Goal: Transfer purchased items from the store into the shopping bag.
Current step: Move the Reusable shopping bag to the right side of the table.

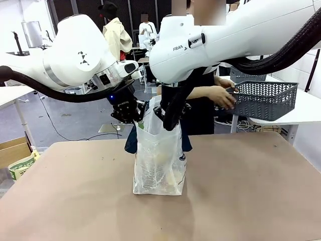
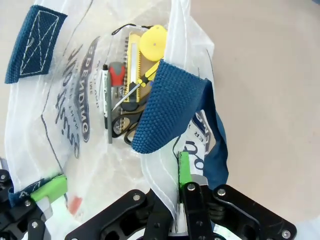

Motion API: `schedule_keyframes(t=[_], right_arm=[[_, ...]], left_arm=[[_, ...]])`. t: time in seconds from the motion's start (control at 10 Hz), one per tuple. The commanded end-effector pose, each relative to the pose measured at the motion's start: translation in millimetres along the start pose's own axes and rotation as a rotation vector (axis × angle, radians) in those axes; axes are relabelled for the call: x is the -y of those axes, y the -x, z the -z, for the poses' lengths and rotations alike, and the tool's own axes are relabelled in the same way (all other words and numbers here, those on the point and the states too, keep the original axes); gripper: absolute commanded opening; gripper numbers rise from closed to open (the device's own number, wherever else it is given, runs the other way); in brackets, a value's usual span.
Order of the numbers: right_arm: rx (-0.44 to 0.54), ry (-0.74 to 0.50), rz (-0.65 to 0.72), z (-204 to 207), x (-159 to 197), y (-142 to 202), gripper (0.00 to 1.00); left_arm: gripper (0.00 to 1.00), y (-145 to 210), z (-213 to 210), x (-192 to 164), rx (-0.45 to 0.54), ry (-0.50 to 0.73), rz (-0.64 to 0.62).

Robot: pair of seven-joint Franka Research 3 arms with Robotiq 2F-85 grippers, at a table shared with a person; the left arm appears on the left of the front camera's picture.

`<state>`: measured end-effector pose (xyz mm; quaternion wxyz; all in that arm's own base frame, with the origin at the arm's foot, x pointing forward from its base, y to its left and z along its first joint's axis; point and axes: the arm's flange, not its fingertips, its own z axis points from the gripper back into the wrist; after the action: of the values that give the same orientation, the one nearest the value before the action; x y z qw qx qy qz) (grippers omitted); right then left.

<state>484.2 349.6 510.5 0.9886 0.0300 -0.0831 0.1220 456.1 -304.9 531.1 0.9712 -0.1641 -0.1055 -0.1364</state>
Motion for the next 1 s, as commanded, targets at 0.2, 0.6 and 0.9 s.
schedule_keyframes(t=[0.2, 0.6, 0.9], right_arm=[[0.008, -0.024, 0.082, -0.2, -2.9, -5.2, 0.0], [0.011, -0.067, 0.136, 5.2, -15.4, -12.4, 0.0], [0.021, -0.062, 0.152, 10.4, -22.1, -15.2, 0.0]], left_arm=[[0.0, -3.0, 14.8, 7.8, 0.007, -0.041, -0.008], [0.0, -8.1, 19.0, 14.9, 0.057, 0.023, -0.015], [0.0, -10.5, 18.8, 19.0, 0.053, 0.046, 0.003]])
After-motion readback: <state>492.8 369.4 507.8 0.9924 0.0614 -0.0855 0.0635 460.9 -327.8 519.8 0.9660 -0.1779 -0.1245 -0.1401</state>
